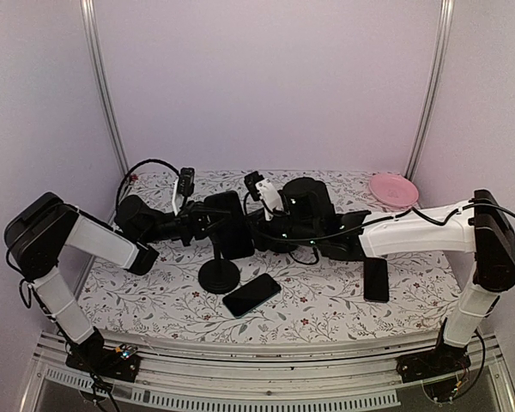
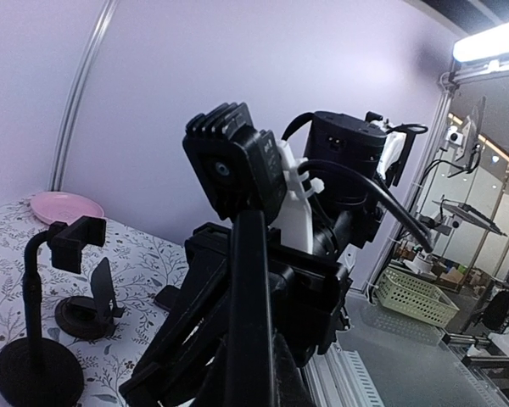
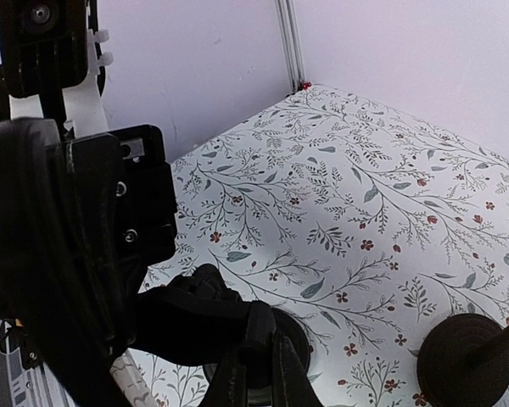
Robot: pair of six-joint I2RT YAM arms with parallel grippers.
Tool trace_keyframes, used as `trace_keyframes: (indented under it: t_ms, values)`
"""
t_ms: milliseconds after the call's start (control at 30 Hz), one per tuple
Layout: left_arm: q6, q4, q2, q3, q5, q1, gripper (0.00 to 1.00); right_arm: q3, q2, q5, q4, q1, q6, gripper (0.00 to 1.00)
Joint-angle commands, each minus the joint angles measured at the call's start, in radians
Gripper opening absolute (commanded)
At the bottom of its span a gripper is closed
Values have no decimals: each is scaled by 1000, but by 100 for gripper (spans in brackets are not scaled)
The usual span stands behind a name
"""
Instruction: Place the phone on the phone stand
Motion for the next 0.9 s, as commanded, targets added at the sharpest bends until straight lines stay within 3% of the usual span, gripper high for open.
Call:
trace_keyframes:
  t_ms: [0, 400, 867]
  values:
    - [59, 254, -32, -66, -105, 68, 0, 39, -26, 151, 56, 50, 3, 2]
    - [291, -277, -254, -100, -209, 97, 0, 112, 24, 415, -39, 69, -66, 2]
    - [420, -618, -362, -72, -413, 97, 0, 174, 87, 488, -102, 71, -70, 2]
